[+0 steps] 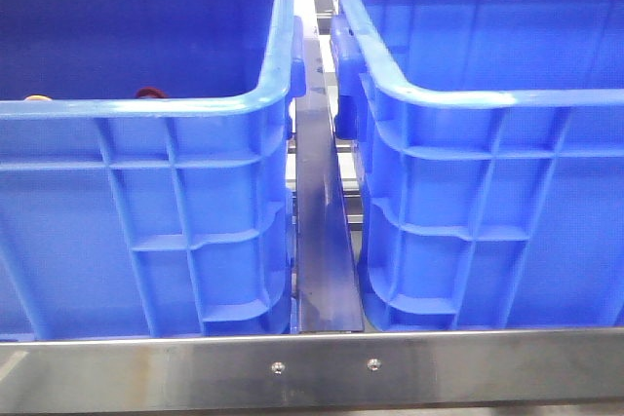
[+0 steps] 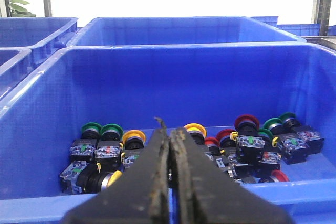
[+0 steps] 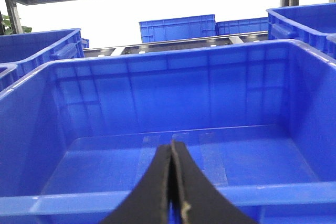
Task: Pick red and yellow buttons and place in box
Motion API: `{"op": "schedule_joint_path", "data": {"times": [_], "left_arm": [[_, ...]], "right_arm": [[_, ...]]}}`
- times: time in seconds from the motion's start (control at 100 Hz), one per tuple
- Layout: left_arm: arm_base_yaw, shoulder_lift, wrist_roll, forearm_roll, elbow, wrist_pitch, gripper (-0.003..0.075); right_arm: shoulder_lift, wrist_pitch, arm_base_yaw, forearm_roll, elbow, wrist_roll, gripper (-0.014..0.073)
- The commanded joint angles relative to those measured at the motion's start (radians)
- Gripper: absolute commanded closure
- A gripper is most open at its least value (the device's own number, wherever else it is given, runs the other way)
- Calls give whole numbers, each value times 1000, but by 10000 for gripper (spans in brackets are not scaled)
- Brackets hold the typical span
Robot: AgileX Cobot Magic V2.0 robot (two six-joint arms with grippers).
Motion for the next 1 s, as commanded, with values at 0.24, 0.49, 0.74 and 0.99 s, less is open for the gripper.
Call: {"op": "schedule_joint_path", "data": {"times": [0.24, 0.49, 0.74, 0.99], "left_arm": [[3, -31, 0, 0, 47, -78, 739], [3, -31, 0, 0, 1, -92, 739], [3, 23, 0, -10, -248, 127, 739], [3, 252, 0, -17, -606, 426, 739]], "right_arm": [[-27, -85, 4, -2, -12, -2, 699], [-27, -85, 4, -2, -12, -2, 699], [-27, -85, 4, -2, -12, -2, 699], [-27, -85, 4, -2, -12, -2, 699]]}}
